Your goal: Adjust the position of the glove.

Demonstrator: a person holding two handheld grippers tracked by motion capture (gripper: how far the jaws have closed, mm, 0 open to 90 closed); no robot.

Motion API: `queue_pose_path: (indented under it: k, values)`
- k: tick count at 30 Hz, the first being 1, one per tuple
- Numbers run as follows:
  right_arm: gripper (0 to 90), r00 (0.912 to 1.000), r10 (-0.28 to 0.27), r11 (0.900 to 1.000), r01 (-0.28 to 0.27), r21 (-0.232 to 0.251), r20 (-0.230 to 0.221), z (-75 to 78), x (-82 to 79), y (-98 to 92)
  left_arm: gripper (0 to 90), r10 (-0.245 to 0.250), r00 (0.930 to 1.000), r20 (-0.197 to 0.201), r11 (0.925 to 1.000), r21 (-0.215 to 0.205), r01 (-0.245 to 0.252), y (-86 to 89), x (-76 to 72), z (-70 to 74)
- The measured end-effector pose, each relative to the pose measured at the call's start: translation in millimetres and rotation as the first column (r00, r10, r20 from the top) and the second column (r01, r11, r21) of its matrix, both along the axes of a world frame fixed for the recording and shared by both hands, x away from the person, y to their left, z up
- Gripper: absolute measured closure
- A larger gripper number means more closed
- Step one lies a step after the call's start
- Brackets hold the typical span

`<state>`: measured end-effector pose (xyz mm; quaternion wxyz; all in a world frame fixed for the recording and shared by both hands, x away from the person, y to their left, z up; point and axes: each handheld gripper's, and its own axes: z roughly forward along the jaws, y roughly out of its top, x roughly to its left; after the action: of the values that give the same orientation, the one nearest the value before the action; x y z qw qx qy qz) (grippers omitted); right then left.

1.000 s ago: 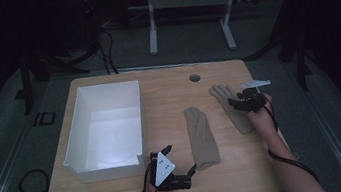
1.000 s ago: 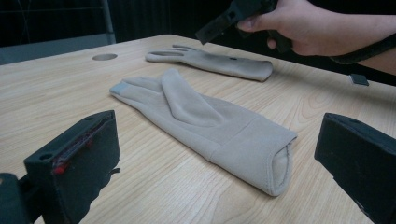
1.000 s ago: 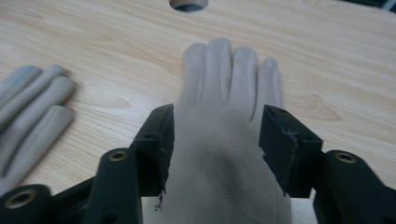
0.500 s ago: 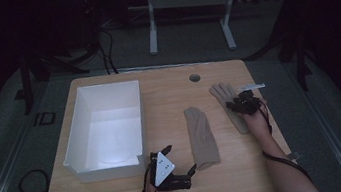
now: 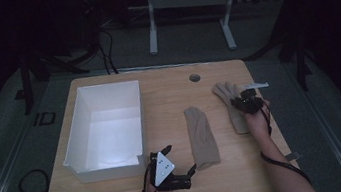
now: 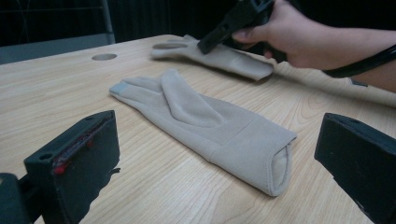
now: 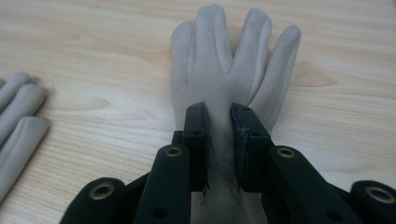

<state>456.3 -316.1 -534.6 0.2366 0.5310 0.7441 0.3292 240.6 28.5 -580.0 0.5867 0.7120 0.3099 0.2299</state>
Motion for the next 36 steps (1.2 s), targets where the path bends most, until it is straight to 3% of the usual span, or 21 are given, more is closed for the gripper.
queue_pose_path:
  k: [4, 12, 17, 22, 29, 36]
  values:
    - [77.2, 0.9980, -0.063, 0.998, 0.063, 0.011, 0.009, 12.7, -12.0, -8.6, 0.5, 0.002, 1.0000, 0.001, 1.0000, 0.002, -0.002, -0.1, -0.1, 0.0]
    - [77.1, 0.9910, -0.128, 0.991, 0.127, 0.044, 0.037, 39.8, -46.6, -15.2, 0.5, 0.002, 1.0000, 0.002, 1.0000, 0.003, -0.002, -0.3, -0.2, 0.0]
    - [77.0, 0.9859, -0.157, 0.987, 0.156, 0.035, 0.056, 48.4, -69.0, -12.5, 0.5, 0.002, 1.0000, 0.001, 1.0000, 0.002, -0.002, -0.2, -0.1, 0.0]
    - [76.9, 0.9797, -0.183, 0.983, 0.183, 0.014, 0.081, 44.1, -87.5, -11.8, 0.5, 0.001, 1.0000, 0.004, 1.0000, 0.004, -0.001, -0.5, -0.4, 0.0]
    - [76.9, 0.9799, -0.193, 0.981, 0.191, 0.038, 0.051, 31.1, -105.8, -11.5, 0.5, 0.002, 1.0000, 0.002, 1.0000, 0.004, -0.002, -0.4, -0.1, 0.0]
    - [76.5, 0.9813, -0.191, 0.982, 0.191, 0.009, 0.024, 14.4, -119.2, -9.0, 0.5, 0.001, 1.0000, 0.004, 1.0000, 0.004, -0.001, -0.6, -0.2, 0.0]
